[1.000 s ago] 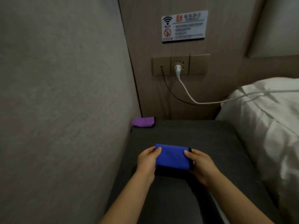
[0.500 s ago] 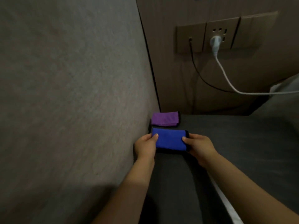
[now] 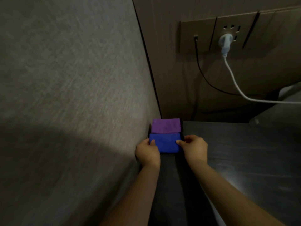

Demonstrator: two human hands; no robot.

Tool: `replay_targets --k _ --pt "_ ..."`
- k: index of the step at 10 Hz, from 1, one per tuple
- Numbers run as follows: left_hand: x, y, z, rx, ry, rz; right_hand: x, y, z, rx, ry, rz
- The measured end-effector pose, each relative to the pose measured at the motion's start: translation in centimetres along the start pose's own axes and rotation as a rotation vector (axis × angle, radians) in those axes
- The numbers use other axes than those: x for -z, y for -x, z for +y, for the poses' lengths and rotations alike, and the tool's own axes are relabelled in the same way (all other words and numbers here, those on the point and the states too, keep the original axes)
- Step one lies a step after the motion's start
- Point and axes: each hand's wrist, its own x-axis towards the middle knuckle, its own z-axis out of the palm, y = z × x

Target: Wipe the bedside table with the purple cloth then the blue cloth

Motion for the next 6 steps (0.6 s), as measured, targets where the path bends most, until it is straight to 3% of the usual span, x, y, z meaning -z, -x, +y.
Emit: replay_targets --k 2,4,6 --pt "-0.1 -0.2 0.1 -0.131 -0.181 0.072 -0.1 -0.1 0.0 0.033 0.119 -0.005" --pt "0.7 -1.1 0.9 -0.502 -0.848 -0.093 -0.1 0.0 -0.1 0.032 0.199 0.01" --pt "1.6 -0.7 1.7 -0.616 -0.882 -0.145 1.9 0.3 0.3 -0.026 0.088 -0.039"
